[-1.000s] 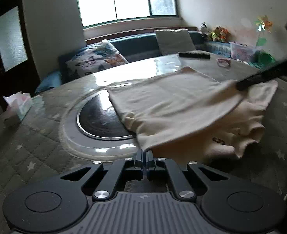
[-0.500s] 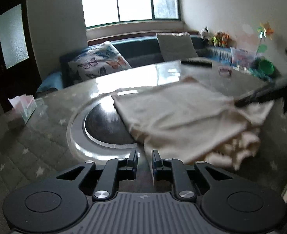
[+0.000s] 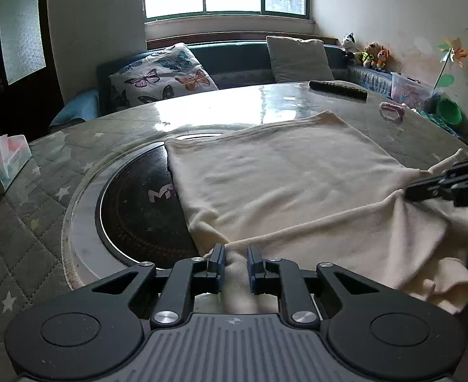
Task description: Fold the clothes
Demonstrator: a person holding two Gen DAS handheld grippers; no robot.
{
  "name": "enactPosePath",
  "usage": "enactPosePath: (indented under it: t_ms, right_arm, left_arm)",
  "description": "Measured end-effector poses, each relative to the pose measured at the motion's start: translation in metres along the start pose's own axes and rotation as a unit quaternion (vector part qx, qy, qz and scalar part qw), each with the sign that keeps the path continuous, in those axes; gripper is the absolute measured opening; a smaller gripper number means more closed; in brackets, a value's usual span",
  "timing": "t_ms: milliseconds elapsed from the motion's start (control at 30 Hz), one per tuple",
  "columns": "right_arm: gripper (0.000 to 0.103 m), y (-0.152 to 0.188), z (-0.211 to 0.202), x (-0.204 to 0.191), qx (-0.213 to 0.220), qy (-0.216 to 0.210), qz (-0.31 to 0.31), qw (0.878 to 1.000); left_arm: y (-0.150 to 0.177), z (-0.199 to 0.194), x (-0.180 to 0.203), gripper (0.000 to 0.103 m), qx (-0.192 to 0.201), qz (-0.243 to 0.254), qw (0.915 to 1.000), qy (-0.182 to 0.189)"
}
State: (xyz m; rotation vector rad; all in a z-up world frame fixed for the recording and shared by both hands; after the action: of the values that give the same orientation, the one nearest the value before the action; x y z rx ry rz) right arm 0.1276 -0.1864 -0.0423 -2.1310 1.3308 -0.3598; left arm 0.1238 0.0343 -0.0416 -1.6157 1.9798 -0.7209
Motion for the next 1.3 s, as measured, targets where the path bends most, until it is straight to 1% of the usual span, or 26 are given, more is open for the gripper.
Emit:
enactPosePath:
  t_ms: [67, 100, 200, 300, 433, 500, 533, 567, 600, 633, 667, 700, 733, 800, 833, 867, 900, 967, 1033, 1100, 1167, 1300]
  right_arm:
    - [0.008, 0.001, -0.006, 0.001, 0.013, 0.01, -0.007, 1.0]
    - [0.009, 0.001, -0.01, -0.001, 0.021, 0.005, -0.01, 1.0]
    - [0.009, 0.0, -0.015, -0.014, 0.039, -0.027, -0.022, 0.999]
    - [0.009, 0.0, -0.007, -0.028, 0.038, -0.044, -0.041, 0.997]
    - [0.009, 0.008, 0.0, -0.03, 0.025, -0.031, -0.057, 0.998]
    - [0.01, 0.012, -0.009, -0.024, 0.034, -0.033, -0.05, 0.998]
    - [0.012, 0.014, -0.015, -0.02, 0.039, -0.031, -0.043, 0.998]
    - [0.019, 0.016, -0.021, -0.013, 0.043, -0.026, -0.033, 0.998]
    - [0.026, 0.019, -0.027, -0.005, 0.047, -0.019, -0.021, 0.999]
    - [0.027, 0.023, -0.031, 0.005, 0.049, -0.007, -0.008, 0.999]
    - [0.027, 0.027, -0.036, 0.015, 0.052, 0.004, 0.005, 0.999]
    - [0.027, 0.03, -0.04, 0.025, 0.054, 0.016, 0.02, 0.998]
    - [0.028, 0.035, -0.044, 0.036, 0.056, 0.029, 0.035, 0.997]
    - [0.036, 0.043, -0.052, 0.058, 0.061, 0.054, 0.066, 0.995]
    - [0.036, 0.047, -0.055, 0.069, 0.063, 0.066, 0.081, 0.992]
    - [0.036, 0.051, -0.059, 0.08, 0.065, 0.079, 0.097, 0.99]
    - [0.039, 0.056, -0.063, 0.091, 0.067, 0.092, 0.112, 0.987]
    - [0.045, 0.065, -0.071, 0.114, 0.071, 0.117, 0.143, 0.98]
    - [0.046, 0.073, -0.078, 0.135, 0.074, 0.14, 0.172, 0.972]
    - [0.046, 0.079, -0.081, 0.151, 0.075, 0.155, 0.196, 0.965]
    - [0.046, 0.086, -0.083, 0.169, 0.075, 0.167, 0.222, 0.958]
    - [0.046, 0.093, -0.082, 0.188, 0.079, 0.18, 0.246, 0.949]
  left_arm:
    - [0.001, -0.001, 0.0, 0.019, 0.0, -0.001, 1.0, -0.003]
    - [0.001, -0.001, 0.0, 0.019, -0.001, -0.002, 1.0, -0.004]
    - [0.0, -0.001, 0.001, 0.019, -0.002, -0.003, 1.0, -0.009]
    - [-0.001, 0.0, 0.002, 0.019, -0.003, -0.002, 0.9999, -0.014]
    - [-0.001, 0.0, 0.004, 0.019, -0.006, 0.0, 0.9998, -0.019]
    - [-0.003, -0.002, 0.006, 0.021, -0.006, 0.001, 0.9998, -0.021]
    - [-0.004, -0.004, 0.007, 0.024, -0.004, 0.001, 0.9997, -0.023]
    - [-0.006, -0.005, 0.009, 0.033, -0.002, 0.001, 0.9997, -0.025]
    - [-0.009, -0.007, 0.012, 0.04, 0.002, 0.003, 0.9997, -0.025]
    - [-0.011, -0.01, 0.015, 0.042, 0.006, 0.005, 0.9997, -0.024]
    - [-0.013, -0.012, 0.019, 0.047, 0.009, 0.008, 0.9997, -0.021]
    - [-0.015, -0.014, 0.024, 0.054, 0.012, 0.011, 0.9997, -0.018]
    - [-0.017, -0.015, 0.029, 0.057, 0.016, 0.015, 0.9997, -0.015]
    - [-0.021, -0.016, 0.041, 0.069, 0.02, 0.023, 0.9995, -0.009]
    - [-0.023, -0.016, 0.047, 0.072, 0.021, 0.027, 0.9994, -0.005]
    - [-0.024, -0.016, 0.054, 0.079, 0.023, 0.032, 0.9992, -0.002]
    - [-0.026, -0.015, 0.062, 0.085, 0.024, 0.037, 0.999, 0.002]
    - [-0.028, -0.013, 0.074, 0.092, 0.027, 0.045, 0.9986, 0.011]
    - [-0.031, -0.011, 0.087, 0.095, 0.028, 0.053, 0.998, 0.02]
    - [-0.034, -0.009, 0.098, 0.102, 0.028, 0.058, 0.9975, 0.029]
    - [-0.037, -0.006, 0.108, 0.103, 0.027, 0.061, 0.9971, 0.037]
    - [-0.039, -0.001, 0.123, 0.103, 0.021, 0.069, 0.9963, 0.047]
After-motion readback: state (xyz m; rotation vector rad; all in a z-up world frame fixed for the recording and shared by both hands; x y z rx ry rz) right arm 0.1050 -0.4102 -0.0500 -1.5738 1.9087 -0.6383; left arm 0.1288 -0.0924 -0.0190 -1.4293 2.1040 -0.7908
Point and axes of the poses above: each gripper's, at about its wrist camera, not at the fingertips, and z roughly the way its jaws point, x to its right, y to its underside, the point moved 5 cm from there along z, roughly the way its jaws point, and after that the axes turned 8 degrees about -x, right-handed, at the moved point
